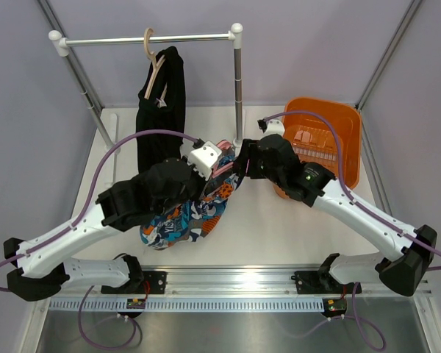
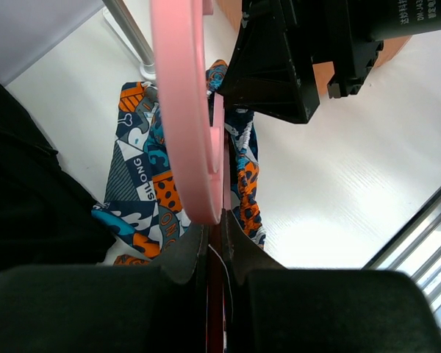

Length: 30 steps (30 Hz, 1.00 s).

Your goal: Remove the shorts from the hanger

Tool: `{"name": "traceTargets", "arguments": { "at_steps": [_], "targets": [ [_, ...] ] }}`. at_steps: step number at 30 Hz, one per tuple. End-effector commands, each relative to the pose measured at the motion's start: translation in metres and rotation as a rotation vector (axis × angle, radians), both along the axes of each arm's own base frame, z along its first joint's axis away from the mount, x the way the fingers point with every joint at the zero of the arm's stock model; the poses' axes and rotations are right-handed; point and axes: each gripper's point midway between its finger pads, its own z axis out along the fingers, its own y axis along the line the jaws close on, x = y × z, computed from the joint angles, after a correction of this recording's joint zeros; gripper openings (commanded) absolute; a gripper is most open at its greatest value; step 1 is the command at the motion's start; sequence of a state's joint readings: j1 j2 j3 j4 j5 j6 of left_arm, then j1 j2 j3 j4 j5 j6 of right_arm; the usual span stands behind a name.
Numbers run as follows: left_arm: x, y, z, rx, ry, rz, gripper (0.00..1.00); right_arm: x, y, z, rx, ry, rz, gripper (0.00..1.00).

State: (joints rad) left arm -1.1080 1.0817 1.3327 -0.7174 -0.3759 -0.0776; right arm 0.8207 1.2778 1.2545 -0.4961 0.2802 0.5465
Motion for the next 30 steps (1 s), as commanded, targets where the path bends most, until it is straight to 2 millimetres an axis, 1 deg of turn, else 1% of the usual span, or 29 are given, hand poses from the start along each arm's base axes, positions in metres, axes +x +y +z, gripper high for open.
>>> {"name": "traceTargets", "arguments": {
  "at_steps": [1,2,4,5,6,8,10,11,12,13,14,15,16,18,19,20,22,23,24,27,30],
  "targets": [
    [-0.005,0.000,0.027,-0.077,-0.049,-0.028,0.00,0.011,0.008,0.011,0.026,-0.037,-0.032,0.60],
    [-0.006,0.000,0.027,-0.080,-0.047,-0.032,0.00,0.012,0.011,0.013,0.033,-0.039,-0.025,0.58],
    [-0.008,0.001,0.028,-0.086,-0.050,-0.040,0.00,0.014,0.017,0.008,0.025,-0.023,-0.015,0.54],
    [-0.008,0.002,0.029,-0.085,-0.053,-0.040,0.00,0.014,0.019,0.009,0.031,-0.022,-0.009,0.48],
    [-0.008,0.003,0.030,-0.086,-0.058,-0.042,0.00,0.015,0.021,0.006,0.025,-0.015,-0.008,0.45],
    [-0.009,0.004,0.033,-0.090,-0.065,-0.045,0.00,0.014,0.025,0.006,0.026,-0.015,-0.002,0.37],
    [-0.010,0.004,0.034,-0.086,-0.068,-0.054,0.00,0.015,0.026,0.003,0.019,-0.010,-0.005,0.31],
    [-0.011,0.003,0.037,-0.091,-0.069,-0.061,0.00,0.017,0.026,0.004,0.015,-0.010,-0.011,0.28],
    [-0.012,0.002,0.037,-0.092,-0.065,-0.071,0.00,0.018,0.025,0.003,0.007,-0.010,-0.015,0.21],
    [-0.013,0.003,0.037,-0.090,-0.062,-0.076,0.00,0.019,0.024,0.004,-0.003,-0.011,-0.021,0.17],
    [-0.014,0.004,0.040,-0.097,-0.063,-0.078,0.00,0.021,0.020,0.005,-0.017,-0.018,-0.043,0.13],
    [-0.016,0.004,0.040,-0.099,-0.060,-0.081,0.00,0.023,0.016,0.004,-0.033,-0.023,-0.061,0.06],
    [-0.017,0.006,0.041,-0.103,-0.060,-0.082,0.00,0.028,0.006,0.007,-0.065,-0.034,-0.111,0.01],
    [-0.024,0.011,0.050,-0.136,-0.065,-0.104,0.00,0.035,-0.004,0.004,-0.111,-0.032,-0.150,0.00],
    [-0.026,0.014,0.054,-0.153,-0.070,-0.109,0.00,0.037,-0.009,0.007,-0.126,-0.027,-0.163,0.00],
    [-0.031,0.019,0.062,-0.182,-0.079,-0.120,0.00,0.043,-0.017,0.005,-0.138,-0.018,-0.182,0.00],
    [-0.035,0.027,0.070,-0.208,-0.091,-0.119,0.00,0.049,-0.025,0.005,-0.141,-0.012,-0.201,0.00],
    [-0.037,0.030,0.073,-0.220,-0.091,-0.121,0.00,0.055,-0.034,0.004,-0.142,-0.007,-0.222,0.00],
    [-0.042,0.036,0.078,-0.234,-0.093,-0.129,0.00,0.057,-0.038,0.006,-0.142,-0.009,-0.232,0.00],
    [-0.050,0.045,0.084,-0.264,-0.098,-0.145,0.00,0.066,-0.051,0.003,-0.146,-0.005,-0.259,0.00],
    [-0.055,0.050,0.086,-0.274,-0.105,-0.157,0.00,0.073,-0.057,-0.001,-0.147,0.007,-0.262,0.00]
  ]
}}
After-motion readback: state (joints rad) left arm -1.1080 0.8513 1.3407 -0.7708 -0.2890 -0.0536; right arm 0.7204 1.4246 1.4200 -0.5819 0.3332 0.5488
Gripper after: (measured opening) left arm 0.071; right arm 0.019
